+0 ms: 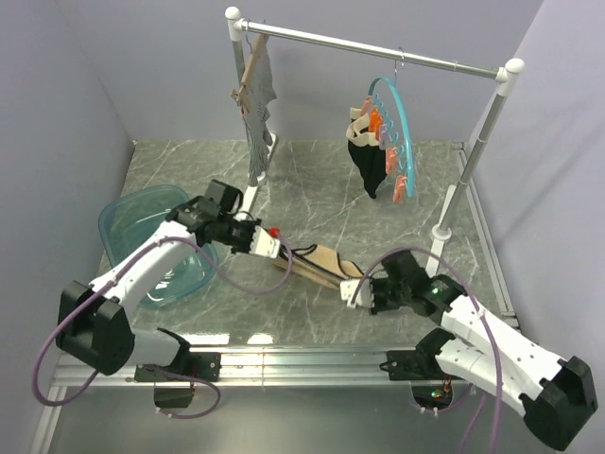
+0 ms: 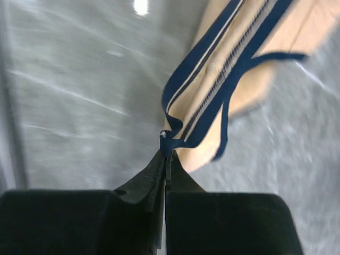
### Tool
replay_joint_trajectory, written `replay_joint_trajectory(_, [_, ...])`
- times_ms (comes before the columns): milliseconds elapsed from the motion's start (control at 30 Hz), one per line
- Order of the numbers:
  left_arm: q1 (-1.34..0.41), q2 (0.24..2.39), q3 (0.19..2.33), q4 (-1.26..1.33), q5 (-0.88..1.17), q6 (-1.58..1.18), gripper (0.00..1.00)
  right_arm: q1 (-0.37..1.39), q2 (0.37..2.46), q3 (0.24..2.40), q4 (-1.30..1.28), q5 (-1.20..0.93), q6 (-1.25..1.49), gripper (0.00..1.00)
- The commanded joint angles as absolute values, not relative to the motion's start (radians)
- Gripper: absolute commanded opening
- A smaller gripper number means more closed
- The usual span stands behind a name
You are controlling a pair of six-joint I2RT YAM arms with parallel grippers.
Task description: Clip the underwear to the hanger
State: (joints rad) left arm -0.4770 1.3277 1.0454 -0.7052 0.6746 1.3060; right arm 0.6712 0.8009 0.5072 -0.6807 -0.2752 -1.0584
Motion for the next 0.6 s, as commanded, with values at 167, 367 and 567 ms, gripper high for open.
replay_joint_trajectory(167, [-0.307,1.5,1.36,-0.65,0.741,1.128,0.0,0.385,1.066,0.904,-0.595,-0.359,-1.128,0.0])
replay_joint_trajectory(367, [-0.278,1.383,1.356,-0.708,0.732,1.213,0.0,0.384,1.105,1.011,-0.546,-0.38,-1.095,0.0])
replay_joint_trajectory(567, [-0.33,1.188,1.133,-0.855,0.744,1.294,0.0,0.435,0.99,0.734,-0.436,-0.41,-1.25,0.0])
